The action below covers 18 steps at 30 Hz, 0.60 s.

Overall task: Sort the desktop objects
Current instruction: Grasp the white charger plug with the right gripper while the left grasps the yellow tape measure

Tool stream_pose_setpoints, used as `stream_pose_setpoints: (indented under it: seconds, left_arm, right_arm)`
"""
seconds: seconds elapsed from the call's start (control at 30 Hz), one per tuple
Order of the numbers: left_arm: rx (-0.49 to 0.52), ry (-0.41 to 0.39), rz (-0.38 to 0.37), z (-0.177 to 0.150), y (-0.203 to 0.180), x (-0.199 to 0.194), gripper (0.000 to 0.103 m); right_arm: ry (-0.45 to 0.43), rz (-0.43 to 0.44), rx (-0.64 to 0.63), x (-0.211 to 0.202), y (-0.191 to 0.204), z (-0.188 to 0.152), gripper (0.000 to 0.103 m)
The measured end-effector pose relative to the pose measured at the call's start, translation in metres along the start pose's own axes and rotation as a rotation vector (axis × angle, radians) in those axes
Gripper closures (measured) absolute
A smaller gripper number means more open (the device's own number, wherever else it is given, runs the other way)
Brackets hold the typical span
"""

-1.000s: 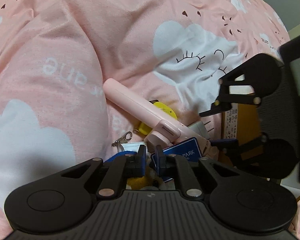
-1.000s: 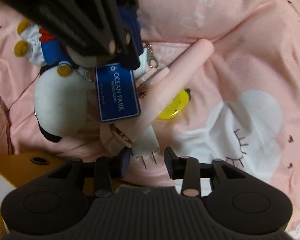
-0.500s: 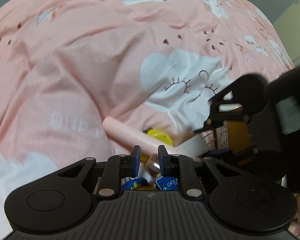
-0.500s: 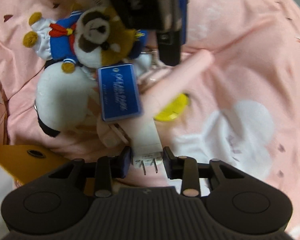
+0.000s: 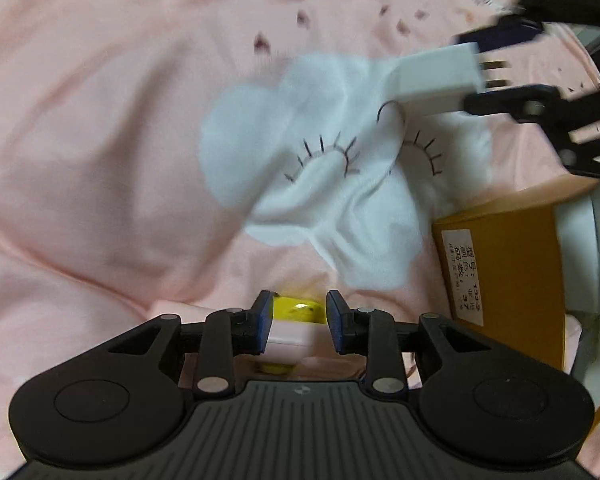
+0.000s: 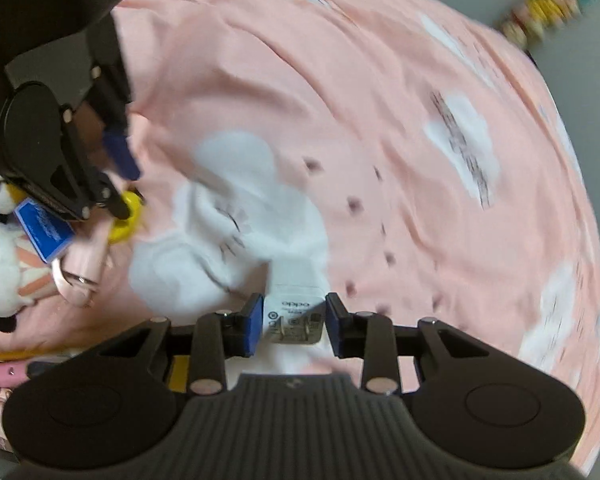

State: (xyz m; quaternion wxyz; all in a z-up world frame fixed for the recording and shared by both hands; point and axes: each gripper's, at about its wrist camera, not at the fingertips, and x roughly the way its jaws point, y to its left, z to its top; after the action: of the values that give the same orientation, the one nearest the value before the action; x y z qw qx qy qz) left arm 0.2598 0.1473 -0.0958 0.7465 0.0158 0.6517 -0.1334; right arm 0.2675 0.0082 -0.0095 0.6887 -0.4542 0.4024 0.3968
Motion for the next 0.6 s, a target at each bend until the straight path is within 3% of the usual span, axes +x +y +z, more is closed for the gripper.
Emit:
stream_pose_setpoints:
  seconds: [0.13, 0.23, 0.37, 0.53, 0.6]
  left_arm:
    - [-0.067, 0.083, 0.033, 0.015, 0.006, 0.014, 0.058]
    - [-0.106, 0.170, 0.039, 0.023, 0.007, 0.024, 0.055]
    - [-0.071, 0.270, 0.056, 0.024, -0.001, 0.034, 0.048]
    - [-0.071, 0.327, 0.085, 0.017, -0.005, 0.047, 0.039]
    - [-0.027, 0.349, 0.119, 0.010, -0.013, 0.057, 0.035]
  right_arm:
    - [0.015, -0.006, 0.057, 0.002, -0.003, -0.020, 0.069]
    - [0.007, 0.022, 0.117, 0.006, -0.012, -0.031, 0.069]
    - [-0.007, 0.039, 0.142, 0.019, -0.019, -0.036, 0.069]
    - [-0.018, 0.048, 0.144, 0.027, -0.021, -0.038, 0.069]
    - [-0.009, 0.054, 0.146, 0.030, -0.022, -0.038, 0.069]
